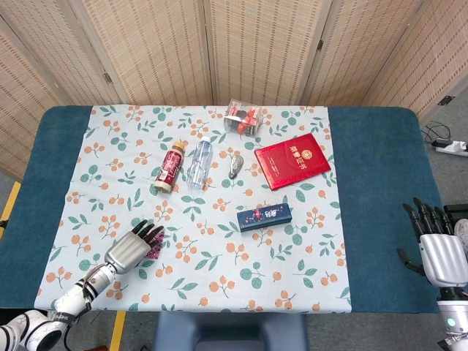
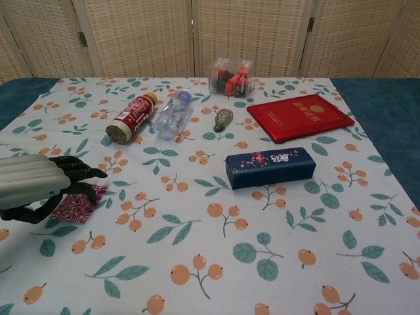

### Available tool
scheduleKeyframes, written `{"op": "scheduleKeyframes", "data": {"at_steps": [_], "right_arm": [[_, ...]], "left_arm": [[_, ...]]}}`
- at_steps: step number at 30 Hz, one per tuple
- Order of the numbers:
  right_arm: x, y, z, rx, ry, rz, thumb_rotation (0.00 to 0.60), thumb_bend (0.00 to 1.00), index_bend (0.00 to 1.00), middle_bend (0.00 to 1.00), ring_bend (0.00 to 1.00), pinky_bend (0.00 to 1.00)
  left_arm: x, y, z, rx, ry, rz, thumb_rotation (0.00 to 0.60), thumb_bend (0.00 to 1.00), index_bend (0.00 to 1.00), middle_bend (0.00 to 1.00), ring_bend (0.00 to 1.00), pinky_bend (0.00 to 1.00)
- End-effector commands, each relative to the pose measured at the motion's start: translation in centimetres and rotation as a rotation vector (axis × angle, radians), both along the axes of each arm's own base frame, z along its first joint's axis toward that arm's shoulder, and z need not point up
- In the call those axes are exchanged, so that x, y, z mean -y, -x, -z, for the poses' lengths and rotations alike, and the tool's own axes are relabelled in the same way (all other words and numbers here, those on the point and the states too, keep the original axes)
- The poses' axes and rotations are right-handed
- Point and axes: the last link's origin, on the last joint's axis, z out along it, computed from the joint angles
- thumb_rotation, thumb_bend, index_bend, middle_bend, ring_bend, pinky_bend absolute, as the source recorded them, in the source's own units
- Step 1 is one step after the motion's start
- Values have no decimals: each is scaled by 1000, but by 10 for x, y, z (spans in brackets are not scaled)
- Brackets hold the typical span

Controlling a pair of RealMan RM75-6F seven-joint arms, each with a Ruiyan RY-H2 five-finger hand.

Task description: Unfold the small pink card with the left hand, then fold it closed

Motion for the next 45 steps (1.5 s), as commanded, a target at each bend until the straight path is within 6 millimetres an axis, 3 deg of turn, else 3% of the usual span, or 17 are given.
{"op": "scheduleKeyframes", "data": {"at_steps": [1,24,31,39,45], "right_arm": [[0,0,0,0,-1,1,600,323,0,0,0,0],[-5,-2,-2,2,9,-8,600,322,0,0,0,0],[-6,-1,-1,6,7,-9,600,322,0,0,0,0],[-8,3,-3,11,10,-2,600,323,0,0,0,0],[-10,6,-4,13,15,7,600,322,0,0,0,0]], "left_arm": [[-1,5,-4,-9,-9,-16,600,1000,274,0,0,0],[6,53,-49,-108,-100,-129,600,1000,278,0,0,0],[10,43,-52,-60,-110,-108,600,1000,277,0,0,0],[13,18,-33,-16,-50,-42,600,1000,274,0,0,0],[9,15,-22,-40,-39,-38,600,1000,271,0,0,0]]}}
